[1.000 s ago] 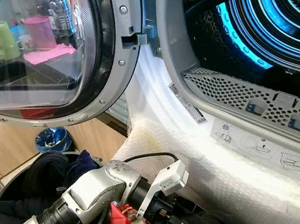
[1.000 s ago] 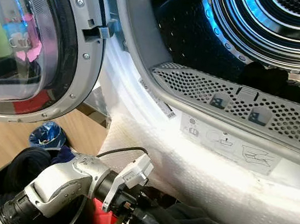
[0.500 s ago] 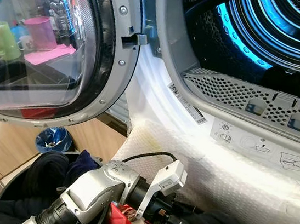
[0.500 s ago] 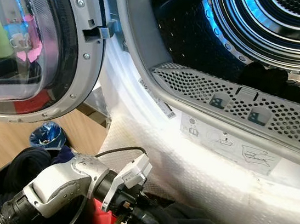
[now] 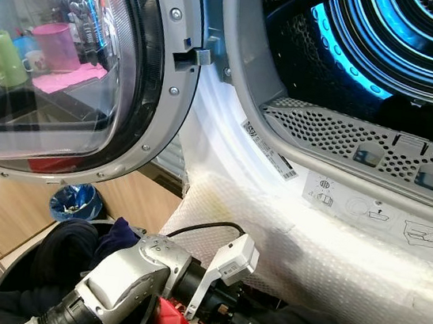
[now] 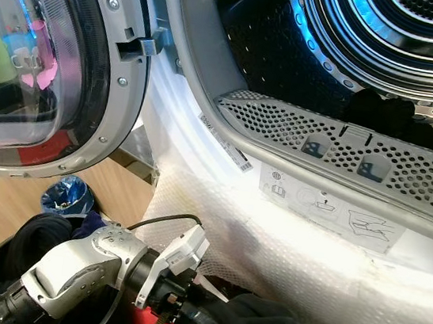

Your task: Clothes washing

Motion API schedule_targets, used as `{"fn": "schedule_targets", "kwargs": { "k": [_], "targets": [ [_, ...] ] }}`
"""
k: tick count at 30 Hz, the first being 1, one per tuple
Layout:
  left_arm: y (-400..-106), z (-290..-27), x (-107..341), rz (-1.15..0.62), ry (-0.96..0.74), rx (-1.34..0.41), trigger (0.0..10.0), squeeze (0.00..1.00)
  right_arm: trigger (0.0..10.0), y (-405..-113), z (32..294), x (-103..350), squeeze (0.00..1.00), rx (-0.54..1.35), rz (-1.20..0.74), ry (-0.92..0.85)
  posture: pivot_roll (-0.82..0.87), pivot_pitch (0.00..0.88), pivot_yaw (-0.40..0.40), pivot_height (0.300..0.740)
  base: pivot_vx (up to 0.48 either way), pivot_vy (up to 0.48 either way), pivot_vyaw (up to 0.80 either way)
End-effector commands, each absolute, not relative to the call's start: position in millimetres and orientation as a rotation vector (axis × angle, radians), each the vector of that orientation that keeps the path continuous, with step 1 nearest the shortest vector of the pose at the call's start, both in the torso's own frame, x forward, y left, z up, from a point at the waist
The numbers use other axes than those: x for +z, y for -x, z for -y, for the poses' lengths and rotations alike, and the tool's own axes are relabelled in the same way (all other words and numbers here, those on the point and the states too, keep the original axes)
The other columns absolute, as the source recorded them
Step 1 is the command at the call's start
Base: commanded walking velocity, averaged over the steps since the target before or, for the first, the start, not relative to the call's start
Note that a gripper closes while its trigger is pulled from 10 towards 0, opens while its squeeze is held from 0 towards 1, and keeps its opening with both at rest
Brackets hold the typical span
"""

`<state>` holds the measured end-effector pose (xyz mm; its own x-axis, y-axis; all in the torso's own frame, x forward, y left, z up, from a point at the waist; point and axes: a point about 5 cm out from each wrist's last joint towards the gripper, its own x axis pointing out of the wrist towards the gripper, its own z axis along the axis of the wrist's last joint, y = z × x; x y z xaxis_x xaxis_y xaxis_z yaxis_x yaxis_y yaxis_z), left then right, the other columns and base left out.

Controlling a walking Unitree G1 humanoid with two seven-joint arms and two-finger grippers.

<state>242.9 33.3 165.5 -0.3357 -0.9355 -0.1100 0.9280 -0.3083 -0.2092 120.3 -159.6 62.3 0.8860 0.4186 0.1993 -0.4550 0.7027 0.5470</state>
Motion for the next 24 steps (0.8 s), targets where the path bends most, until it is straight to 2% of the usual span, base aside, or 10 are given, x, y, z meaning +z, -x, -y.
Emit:
{"fn": "schedule_targets", "kwargs": {
  "k": [1,4,6,13,18,24],
  "targets": [
    [-239.4,-35.3,165.9,-0.285,0.035,-1.911,9.8,1.0,0.0,-122.4,156.4,70.0,0.0,0.512,0.102,-0.639,0.02,0.095,0.142,0.74,0.0,0.0,0.0],
    [-238.4,-37.5,166.5,-0.282,0.031,-1.928,10.0,0.96,0.0,-123.9,155.4,70.1,0.0,0.517,0.101,-0.641,0.02,0.096,0.141,0.74,0.0,0.0,0.0],
    [-235.1,-40.9,166.8,-0.295,0.03,-1.96,10.0,1.0,0.0,-123.7,155.3,69.8,0.0,0.516,0.099,-0.642,0.02,0.096,0.139,0.74,0.0,0.0,0.0],
    [-239.7,-55.0,164.4,-0.323,-0.014,-1.931,10.0,1.0,0.0,-124.5,154.7,69.3,0.0,0.521,0.098,-0.645,0.03,0.097,0.138,0.74,0.0,0.0,0.0],
    [-246.1,-86.8,163.6,-0.403,-0.046,-1.896,10.0,1.0,0.0,-123.7,156.0,68.9,0.0,0.524,0.095,-0.647,0.03,0.099,0.136,0.74,0.0,0.0,0.0],
    [-247.5,-107.0,165.7,-0.444,-0.082,-1.877,10.0,1.0,0.0,-124.9,156.5,68.0,0.0,0.528,0.093,-0.65,0.04,0.096,0.136,0.74,0.0,0.0,0.0]
  ]
}}
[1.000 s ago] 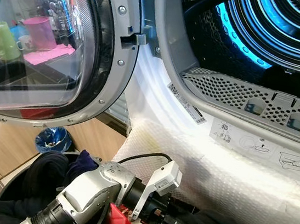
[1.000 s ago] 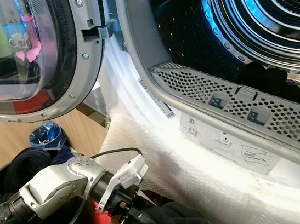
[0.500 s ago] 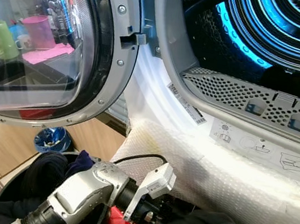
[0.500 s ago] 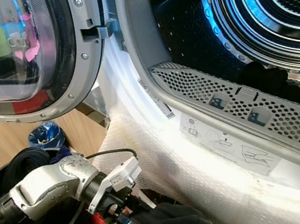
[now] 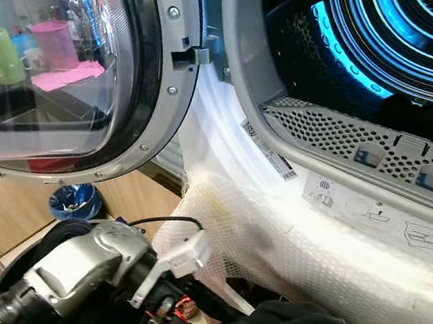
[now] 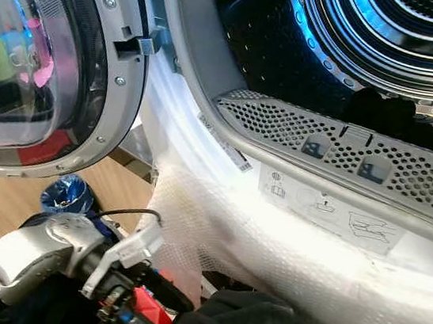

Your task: Clothes washing

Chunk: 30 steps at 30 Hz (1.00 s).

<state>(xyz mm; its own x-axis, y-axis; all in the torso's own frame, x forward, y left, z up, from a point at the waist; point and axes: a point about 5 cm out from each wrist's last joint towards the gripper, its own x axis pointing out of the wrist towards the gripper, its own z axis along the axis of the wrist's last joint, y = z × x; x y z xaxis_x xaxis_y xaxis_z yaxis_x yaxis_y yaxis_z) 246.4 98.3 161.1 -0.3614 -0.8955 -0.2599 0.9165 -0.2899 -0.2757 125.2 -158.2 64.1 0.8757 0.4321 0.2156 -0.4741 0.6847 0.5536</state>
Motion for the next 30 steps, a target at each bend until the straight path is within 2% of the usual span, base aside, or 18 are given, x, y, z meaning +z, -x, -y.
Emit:
{"fn": "schedule_targets", "kwargs": {
  "k": [1,5,6,10,17,19,20,25,30],
  "targets": [
    [-247.4,-110.6,166.0,-0.451,-0.096,-1.88,10.0,1.0,0.0,-125.1,156.4,67.9,0.0,0.529,0.092,-0.651,0.04,0.096,0.136,0.74,0.0,0.0,0.0],
    [-248.1,-124.0,158.0,-0.506,-0.215,-1.845,10.0,1.0,0.0,-124.9,155.8,67.0,0.0,0.533,0.086,-0.655,0.04,0.092,0.134,0.74,0.0,0.0,0.0],
    [-250.3,-128.5,149.7,-0.526,-0.298,-1.796,10.0,1.0,0.0,-124.6,156.2,66.4,0.0,0.534,0.084,-0.654,0.04,0.087,0.134,0.74,0.0,0.0,0.0],
    [-259.5,-133.0,129.5,-0.547,-0.442,-1.667,10.0,1.0,0.0,-124.7,158.5,66.3,0.0,0.532,0.082,-0.65,0.04,0.085,0.132,0.74,0.0,0.0,0.0],
    [-258.9,-130.5,109.8,-0.521,-0.48,-1.584,10.0,1.0,0.0,-124.7,160.7,68.4,0.0,0.532,0.085,-0.639,0.03,0.072,0.13,0.74,0.0,0.0,0.0],
    [-260.1,-129.3,103.6,-0.505,-0.464,-1.532,10.0,0.19,0.0,-124.7,161.1,74.3,0.0,0.54,0.1,-0.624,0.03,0.072,0.13,0.74,0.0,0.0,0.0],
    [-261.1,-129.1,100.5,-0.505,-0.47,-1.513,10.0,0.0,0.0,-125.1,160.9,76.7,0.0,0.545,0.106,-0.617,0.03,0.072,0.13,0.74,0.0,0.0,0.0],
    [-267.7,-132.0,74.2,-0.536,-0.574,-1.43,10.0,0.0,0.0,-130.7,160.9,86.8,0.0,0.563,0.138,-0.587,0.03,0.067,0.127,0.74,0.0,0.0,0.0],
    [-269.5,-129.1,59.9,-0.557,-0.622,-1.419,10.0,0.0,0.0,-133.7,161.2,89.8,0.0,0.57,0.147,-0.576,0.03,0.061,0.125,0.74,0.0,0.0,0.0]
  ]
}}
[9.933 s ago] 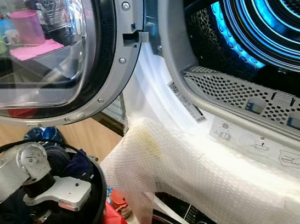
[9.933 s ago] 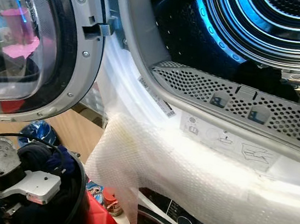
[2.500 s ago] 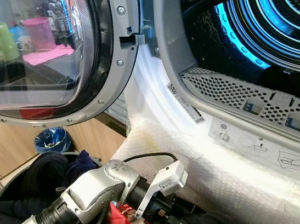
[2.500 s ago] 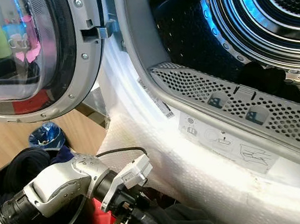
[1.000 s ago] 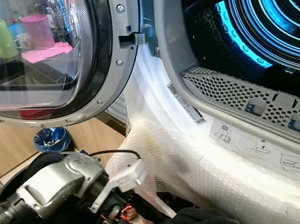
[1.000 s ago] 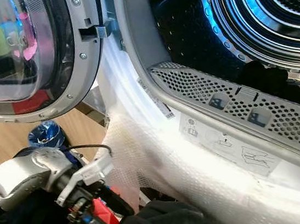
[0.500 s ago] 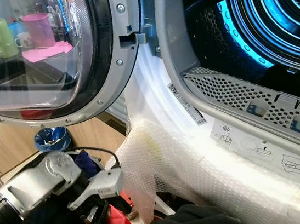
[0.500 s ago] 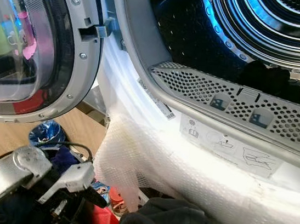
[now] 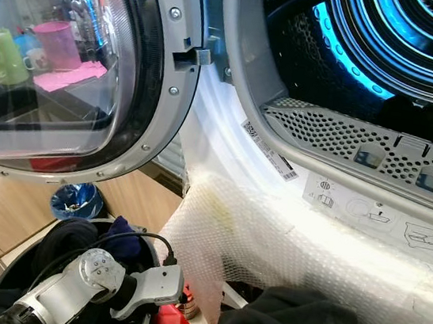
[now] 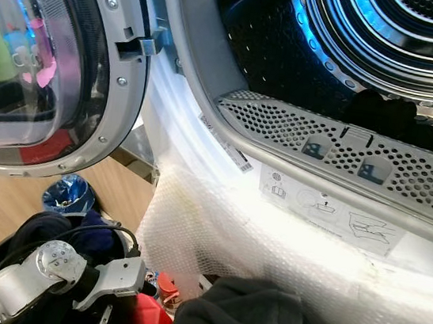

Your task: Clothes washing

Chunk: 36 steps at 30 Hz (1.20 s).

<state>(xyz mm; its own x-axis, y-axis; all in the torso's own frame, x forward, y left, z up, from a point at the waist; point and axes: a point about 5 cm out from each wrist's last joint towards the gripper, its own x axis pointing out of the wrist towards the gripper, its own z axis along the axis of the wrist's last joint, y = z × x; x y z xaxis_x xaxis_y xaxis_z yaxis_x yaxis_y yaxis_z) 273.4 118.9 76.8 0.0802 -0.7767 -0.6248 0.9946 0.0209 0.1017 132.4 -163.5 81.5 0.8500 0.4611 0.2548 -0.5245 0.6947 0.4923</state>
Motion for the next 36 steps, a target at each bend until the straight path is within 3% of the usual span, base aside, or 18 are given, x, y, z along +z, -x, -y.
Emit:
{"fn": "schedule_targets", "kwargs": {
  "k": [1,6,10,14,19,20,25,28,33,36],
  "targets": [
    [-268.9,-126.6,54.8,-0.566,-0.627,-1.427,10.0,0.0,0.0,-134.6,161.1,90.9,0.0,0.571,0.15,-0.573,0.03,0.061,0.125,0.74,0.0,0.0,0.0],
    [-266.4,-94.6,39.2,-0.538,-0.626,-1.495,10.0,0.0,0.0,-137.7,160.2,92.3,0.0,0.576,0.153,-0.569,0.02,0.067,0.123,0.74,0.0,0.0,0.0],
    [-268.4,-75.7,63.7,-0.437,-0.514,-1.595,10.0,0.0,0.0,-136.3,159.5,93.6,0.0,0.569,0.153,-0.567,0.01,0.078,0.134,0.74,0.0,0.0,0.0],
    [-270.4,-89.5,100.0,-0.339,-0.408,-1.624,10.0,0.0,0.0,-133.0,157.8,90.8,0.0,0.556,0.145,-0.576,0.03,0.09,0.14,0.74,0.0,0.0,0.0],
    [-272.3,-95.6,112.7,-0.261,-0.389,-1.567,10.0,0.0,0.0,-133.9,157.0,91.2,0.0,0.556,0.146,-0.579,0.03,0.09,0.14,0.74,0.0,0.0,0.0],
    [-274.0,-101.8,118.0,-0.224,-0.356,-1.477,10.0,0.0,0.0,-134.3,156.6,90.5,0.0,0.558,0.144,-0.581,0.04,0.093,0.141,0.74,0.0,0.0,0.0],
    [-271.7,-109.1,117.9,-0.206,-0.323,-1.401,10.0,0.0,0.0,-134.2,156.5,89.3,0.0,0.558,0.14,-0.582,0.04,0.092,0.141,0.74,0.0,0.0,0.0],
    [-266.7,-118.8,115.4,-0.123,-0.285,-1.163,10.0,0.0,0.0,-133.7,159.2,87.6,0.0,0.55,0.132,-0.579,0.04,0.094,0.142,0.74,0.0,0.0,0.0],
    [-259.7,-128.3,113.8,-0.103,-0.243,-1.023,10.0,0.0,0.0,-132.6,160.7,87.8,0.0,0.547,0.13,-0.576,0.04,0.095,0.145,0.74,0.0,0.0,0.0],
    [-262.9,-160.4,108.2,-0.064,-0.267,-0.76,10.0,0.0,0.0,-130.7,162.3,88.1,0.0,0.544,0.128,-0.572,0.05,0.099,0.147,0.74,0.0,0.0,0.0]
  ]
}}
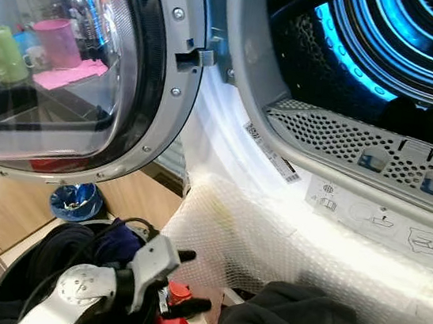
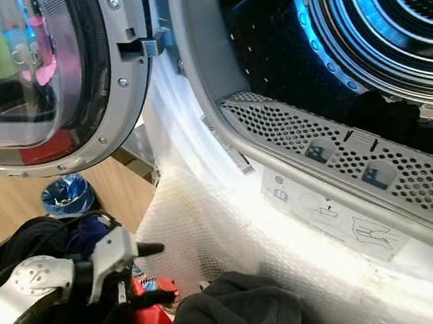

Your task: Clothes washing

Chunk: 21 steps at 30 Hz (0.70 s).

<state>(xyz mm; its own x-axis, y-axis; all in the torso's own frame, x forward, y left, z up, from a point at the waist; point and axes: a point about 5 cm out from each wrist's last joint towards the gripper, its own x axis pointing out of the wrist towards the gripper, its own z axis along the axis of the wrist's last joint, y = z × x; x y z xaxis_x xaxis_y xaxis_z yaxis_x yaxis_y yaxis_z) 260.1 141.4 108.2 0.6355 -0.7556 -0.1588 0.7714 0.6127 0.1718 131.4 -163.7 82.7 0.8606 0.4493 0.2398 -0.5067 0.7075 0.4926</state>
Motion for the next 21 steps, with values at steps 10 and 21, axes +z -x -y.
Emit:
{"fn": "schedule_targets", "kwargs": {
  "k": [10,21],
  "targets": [
    [-278.9,-214.2,90.1,-0.087,-0.342,-0.263,10.0,0.0,0.0,-125.4,147.1,117.5,0.0,0.678,0.163,-0.493,0.05,0.088,0.153,0.74,0.0,0.0,0.0],
    [-294.7,-197.8,79.3,-0.06,-0.352,-0.28,10.0,0.0,0.0,-124.7,139.9,143.0,0.0,0.749,0.194,-0.383,-0.01,0.0,0.136,0.74,0.0,0.0,0.0]
  ]
}}
